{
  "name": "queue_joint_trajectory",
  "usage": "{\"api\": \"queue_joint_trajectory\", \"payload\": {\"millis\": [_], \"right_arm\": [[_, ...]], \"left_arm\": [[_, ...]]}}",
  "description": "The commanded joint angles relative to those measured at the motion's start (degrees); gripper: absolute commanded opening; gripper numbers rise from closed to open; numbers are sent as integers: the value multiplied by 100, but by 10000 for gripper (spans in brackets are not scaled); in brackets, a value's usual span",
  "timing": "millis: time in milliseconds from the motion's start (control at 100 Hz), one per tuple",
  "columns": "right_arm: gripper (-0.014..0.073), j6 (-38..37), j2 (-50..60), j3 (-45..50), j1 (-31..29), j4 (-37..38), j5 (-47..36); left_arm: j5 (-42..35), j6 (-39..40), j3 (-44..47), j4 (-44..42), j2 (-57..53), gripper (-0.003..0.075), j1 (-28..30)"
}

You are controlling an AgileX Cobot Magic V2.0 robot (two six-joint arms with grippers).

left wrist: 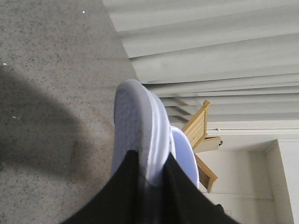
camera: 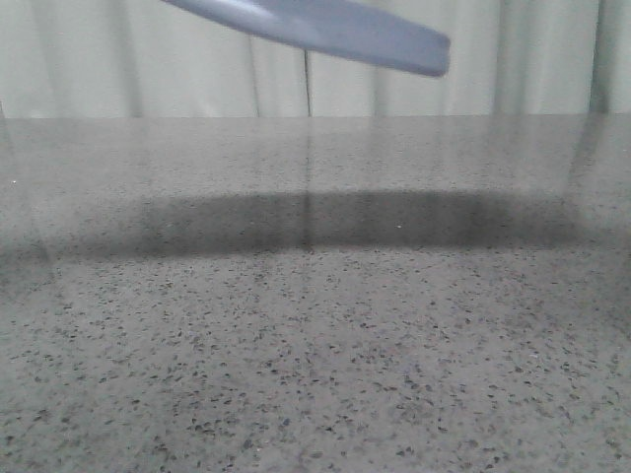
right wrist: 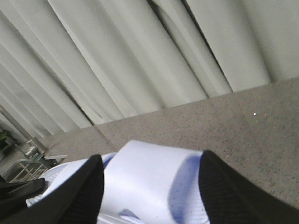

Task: Insert blue slippers together front up

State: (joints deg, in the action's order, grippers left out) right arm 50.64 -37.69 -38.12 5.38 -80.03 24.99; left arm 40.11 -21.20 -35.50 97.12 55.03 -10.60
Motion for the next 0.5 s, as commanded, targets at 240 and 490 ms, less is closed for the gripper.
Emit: {"api": "queue_joint_trajectory", "payload": {"millis": [240, 490], "right_arm": [[384, 120, 383, -196, 24, 131, -540], [384, 120, 371, -196, 24, 131, -508]], "left_arm": [[240, -130, -171, 195, 498, 16, -49], [272, -464, -171, 22, 1036, 16, -49]]}}
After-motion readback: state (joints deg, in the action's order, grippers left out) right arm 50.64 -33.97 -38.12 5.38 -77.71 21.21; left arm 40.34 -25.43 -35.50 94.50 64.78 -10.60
